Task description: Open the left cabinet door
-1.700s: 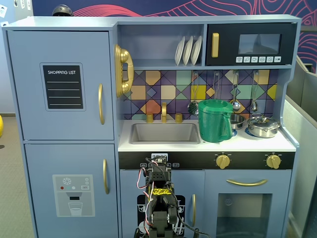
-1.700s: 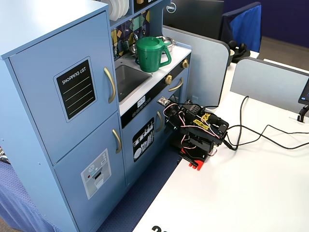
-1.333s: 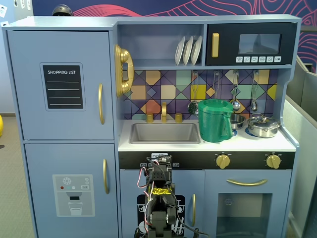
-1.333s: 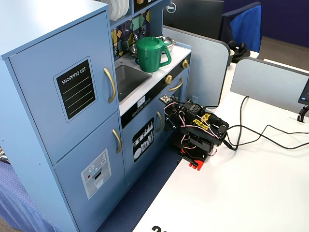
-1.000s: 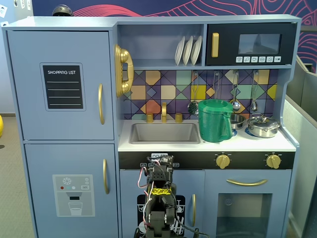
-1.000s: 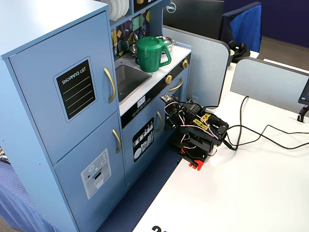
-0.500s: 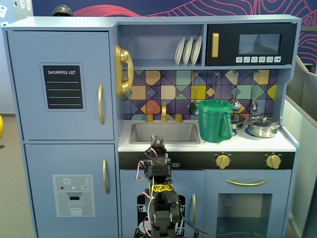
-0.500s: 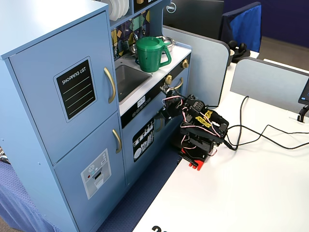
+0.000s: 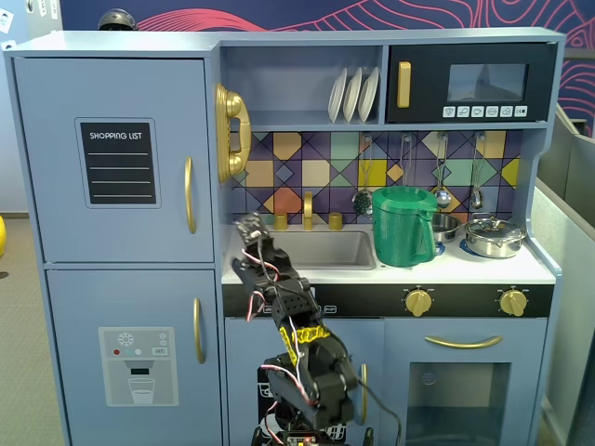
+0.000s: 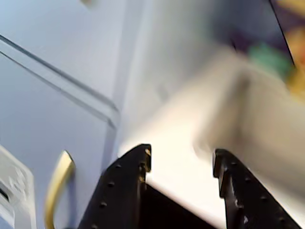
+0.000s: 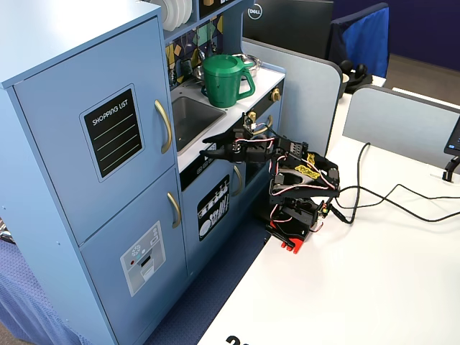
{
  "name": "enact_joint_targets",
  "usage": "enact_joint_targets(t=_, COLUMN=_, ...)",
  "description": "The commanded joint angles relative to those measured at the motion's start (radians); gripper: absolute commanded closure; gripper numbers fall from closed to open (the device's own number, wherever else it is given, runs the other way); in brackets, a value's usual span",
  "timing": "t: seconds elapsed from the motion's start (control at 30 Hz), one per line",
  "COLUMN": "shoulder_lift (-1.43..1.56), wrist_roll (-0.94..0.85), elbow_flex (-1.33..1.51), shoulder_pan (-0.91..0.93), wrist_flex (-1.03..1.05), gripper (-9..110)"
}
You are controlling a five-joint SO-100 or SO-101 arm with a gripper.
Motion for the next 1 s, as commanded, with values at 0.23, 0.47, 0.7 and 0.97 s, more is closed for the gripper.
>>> enact_joint_targets(t=0.23, shoulder_lift=-0.19, wrist_roll=0.032, elbow_flex=-0.259, shoulder_pan=-0.21, wrist_flex=-0.242, gripper=90)
enact_joint_targets(t=0.47, shoulder_lift=-0.268, wrist_roll=0.152, elbow_flex=-0.348, shoulder_pan=-0.206, wrist_flex=-0.161, gripper=88)
enact_joint_targets(t=0.7, shoulder_lift=-0.356, wrist_roll=0.167, elbow_flex=-0.357, shoulder_pan=-0.207, wrist_flex=-0.233, gripper=85)
enact_joint_targets(t=0.97, shoulder_lift=-0.497, wrist_roll=0.156, elbow_flex=-0.436, shoulder_pan=-0.229, wrist_flex=-0.325, gripper=86)
